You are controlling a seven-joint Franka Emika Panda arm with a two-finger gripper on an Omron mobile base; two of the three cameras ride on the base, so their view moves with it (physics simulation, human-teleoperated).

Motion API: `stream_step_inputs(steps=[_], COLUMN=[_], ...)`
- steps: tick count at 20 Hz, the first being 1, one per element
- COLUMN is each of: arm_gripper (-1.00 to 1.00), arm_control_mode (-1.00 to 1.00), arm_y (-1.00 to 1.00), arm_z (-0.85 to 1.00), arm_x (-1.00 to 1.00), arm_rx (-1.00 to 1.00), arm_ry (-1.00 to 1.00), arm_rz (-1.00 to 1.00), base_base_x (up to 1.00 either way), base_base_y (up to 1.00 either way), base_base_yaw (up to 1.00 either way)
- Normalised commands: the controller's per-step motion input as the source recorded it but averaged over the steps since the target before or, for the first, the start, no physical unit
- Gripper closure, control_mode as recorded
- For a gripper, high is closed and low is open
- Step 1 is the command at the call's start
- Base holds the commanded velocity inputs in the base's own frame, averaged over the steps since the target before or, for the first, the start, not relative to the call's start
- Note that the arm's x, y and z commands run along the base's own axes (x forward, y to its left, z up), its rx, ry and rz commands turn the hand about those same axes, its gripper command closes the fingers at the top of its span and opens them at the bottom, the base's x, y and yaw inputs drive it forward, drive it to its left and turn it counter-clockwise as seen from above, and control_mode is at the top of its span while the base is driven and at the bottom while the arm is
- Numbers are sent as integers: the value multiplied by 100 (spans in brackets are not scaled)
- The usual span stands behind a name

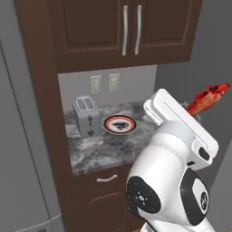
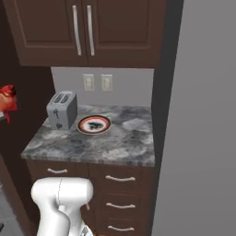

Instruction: Take the fish from the oven and place it on the plate on the counter.

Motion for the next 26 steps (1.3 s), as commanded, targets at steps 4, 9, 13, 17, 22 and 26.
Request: stream_step_inputs(steps=[4, 9, 13, 17, 22, 26], arm_gripper=[100, 100, 100, 100, 100, 100], arm_control_mode=[100, 100, 100, 100, 100, -100], arm_y=[0, 0, 0, 0, 0, -1], arm_z=[0, 0, 0, 0, 0, -27], arm_x=[0, 0, 0, 0, 0, -28], arm_rx=[0, 0, 0, 0, 0, -1], arm_ry=[0, 0, 0, 0, 0, -7], arm_rz=[0, 0, 0, 0, 0, 5], base_base_x=[67, 66, 46, 36, 13, 0], base_base_y=[-64, -38, 0, 0, 0, 0], base_base_yaw=[0, 0, 0, 5, 12, 2])
